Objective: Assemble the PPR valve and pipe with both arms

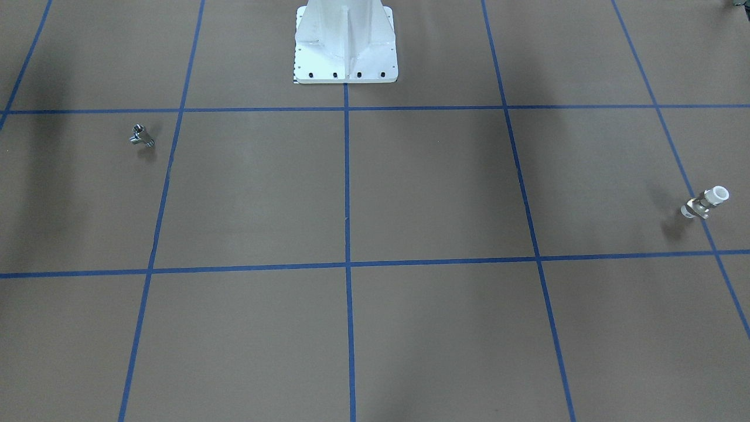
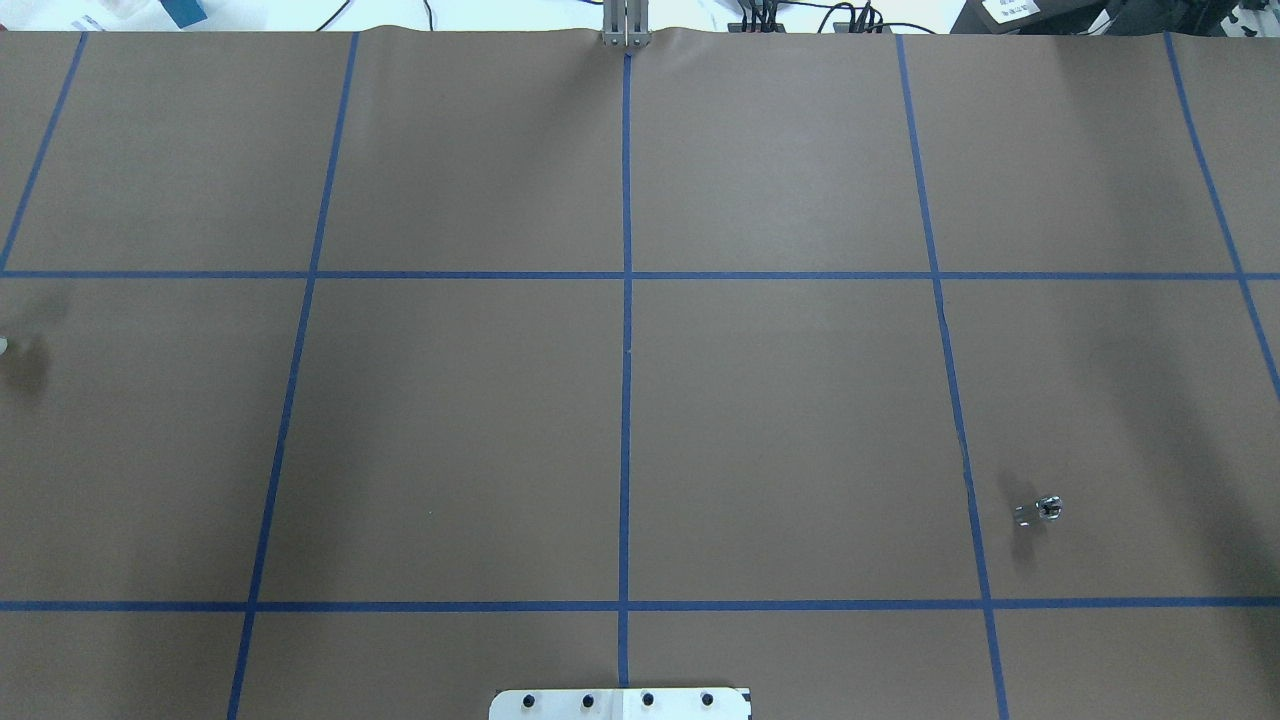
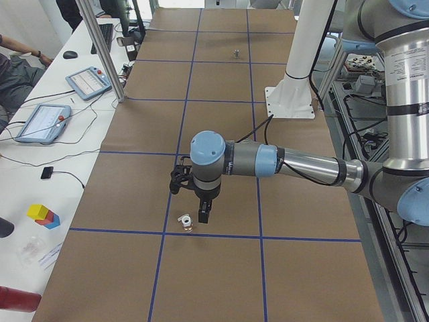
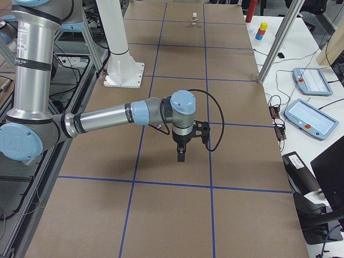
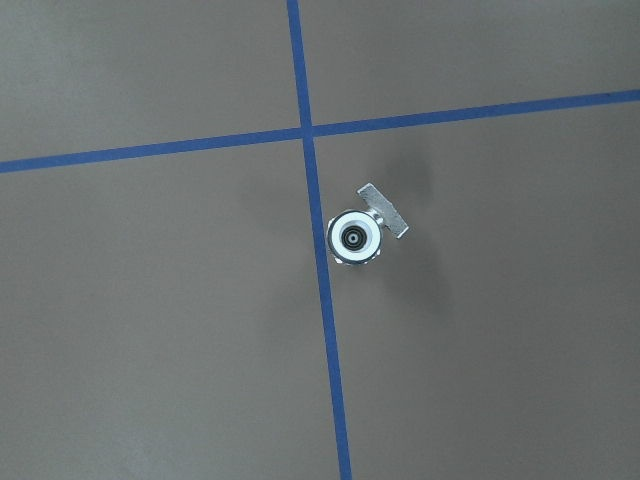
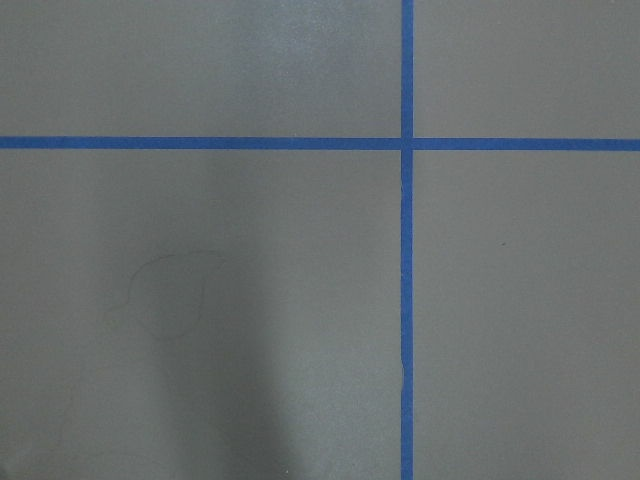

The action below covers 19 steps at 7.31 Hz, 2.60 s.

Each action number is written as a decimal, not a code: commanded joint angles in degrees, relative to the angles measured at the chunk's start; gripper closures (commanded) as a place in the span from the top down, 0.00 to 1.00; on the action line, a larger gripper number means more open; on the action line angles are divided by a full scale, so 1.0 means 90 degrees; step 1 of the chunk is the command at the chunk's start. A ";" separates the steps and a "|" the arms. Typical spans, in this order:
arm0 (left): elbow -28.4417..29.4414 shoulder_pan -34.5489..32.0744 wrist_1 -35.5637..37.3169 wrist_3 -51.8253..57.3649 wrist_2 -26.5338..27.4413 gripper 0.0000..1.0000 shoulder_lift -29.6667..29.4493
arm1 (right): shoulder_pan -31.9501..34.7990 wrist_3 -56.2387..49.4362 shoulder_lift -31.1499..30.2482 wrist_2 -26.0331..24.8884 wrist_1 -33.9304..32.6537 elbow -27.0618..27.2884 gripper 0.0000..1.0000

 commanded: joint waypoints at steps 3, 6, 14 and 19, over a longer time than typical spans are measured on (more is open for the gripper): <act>-0.0224 0.0001 -0.0055 0.0083 -0.0078 1.00 0.0323 | -0.0033 -0.0010 0.0010 0.0012 0.0010 0.0000 1.00; -0.0369 0.0021 -0.0075 0.0073 -0.0078 1.00 0.0333 | -0.0033 -0.0010 0.0000 0.0012 0.0010 0.0000 1.00; -0.0263 0.0098 -0.0309 -0.0005 -0.0498 1.00 0.0333 | -0.0052 0.0000 0.0000 0.0089 0.0010 0.0000 1.00; 0.0350 0.0830 -0.0929 -0.0552 0.0067 1.00 -0.0204 | -0.0052 -0.0010 0.0000 0.0100 0.0010 0.0000 1.00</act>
